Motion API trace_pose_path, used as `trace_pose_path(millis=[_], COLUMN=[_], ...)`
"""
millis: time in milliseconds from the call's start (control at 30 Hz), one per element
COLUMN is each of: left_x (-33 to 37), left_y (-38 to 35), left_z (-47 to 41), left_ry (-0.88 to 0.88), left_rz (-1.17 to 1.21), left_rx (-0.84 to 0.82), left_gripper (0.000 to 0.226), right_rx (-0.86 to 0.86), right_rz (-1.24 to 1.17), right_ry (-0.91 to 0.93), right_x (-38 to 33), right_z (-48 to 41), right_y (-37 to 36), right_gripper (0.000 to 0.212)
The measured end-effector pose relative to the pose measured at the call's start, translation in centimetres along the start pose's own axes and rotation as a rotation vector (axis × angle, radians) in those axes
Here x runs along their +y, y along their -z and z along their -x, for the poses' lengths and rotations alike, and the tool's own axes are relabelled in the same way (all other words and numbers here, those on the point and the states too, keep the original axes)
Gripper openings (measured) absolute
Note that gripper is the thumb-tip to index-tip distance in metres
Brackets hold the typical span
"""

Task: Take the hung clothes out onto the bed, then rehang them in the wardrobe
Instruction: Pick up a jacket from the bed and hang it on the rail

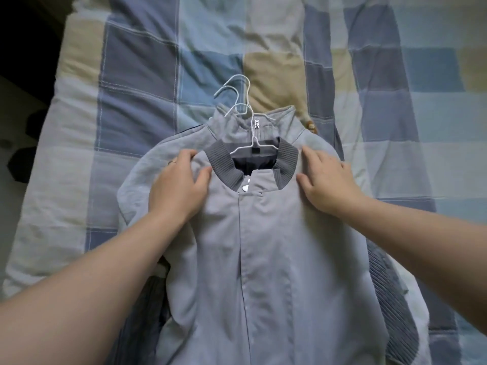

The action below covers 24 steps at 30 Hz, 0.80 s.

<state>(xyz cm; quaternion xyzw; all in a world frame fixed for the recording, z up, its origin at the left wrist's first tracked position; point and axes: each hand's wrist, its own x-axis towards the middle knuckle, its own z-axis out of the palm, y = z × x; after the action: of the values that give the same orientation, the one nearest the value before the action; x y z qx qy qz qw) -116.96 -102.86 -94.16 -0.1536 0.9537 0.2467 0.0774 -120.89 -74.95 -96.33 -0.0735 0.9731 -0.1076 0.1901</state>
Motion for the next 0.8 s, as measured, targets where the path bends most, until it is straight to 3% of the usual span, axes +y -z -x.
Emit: trace_pose_path(millis=[167, 400, 667, 800], left_x=[0.7, 3.1, 10.2, 14.9], left_y=[2.8, 12.3, 24.4, 28.3], left_z=[1.8, 7.3, 17.3, 21.9], left_ry=[-0.017, -0.106, -0.135, -0.235], left_rz=[0.127, 0.195, 0.225, 0.333], left_rx=[-0.058, -0.233, -0.383, -0.37], left_gripper=[0.021, 0.031, 0.029, 0.019], right_rx=[0.009, -0.089, 0.063, 0.258], right_rz=[-0.163, -0.243, -0.348, -0.447], right_ry=[-0.071, 0.081, -0.035, -0.133], right_x=[1.1, 0.8, -1.1, -1.6], right_z=[0.3, 10.2, 29.2, 37.9], right_y=[3.4, 14.4, 25.1, 28.9], right_gripper=[0.023, 0.02, 0.016, 0.016])
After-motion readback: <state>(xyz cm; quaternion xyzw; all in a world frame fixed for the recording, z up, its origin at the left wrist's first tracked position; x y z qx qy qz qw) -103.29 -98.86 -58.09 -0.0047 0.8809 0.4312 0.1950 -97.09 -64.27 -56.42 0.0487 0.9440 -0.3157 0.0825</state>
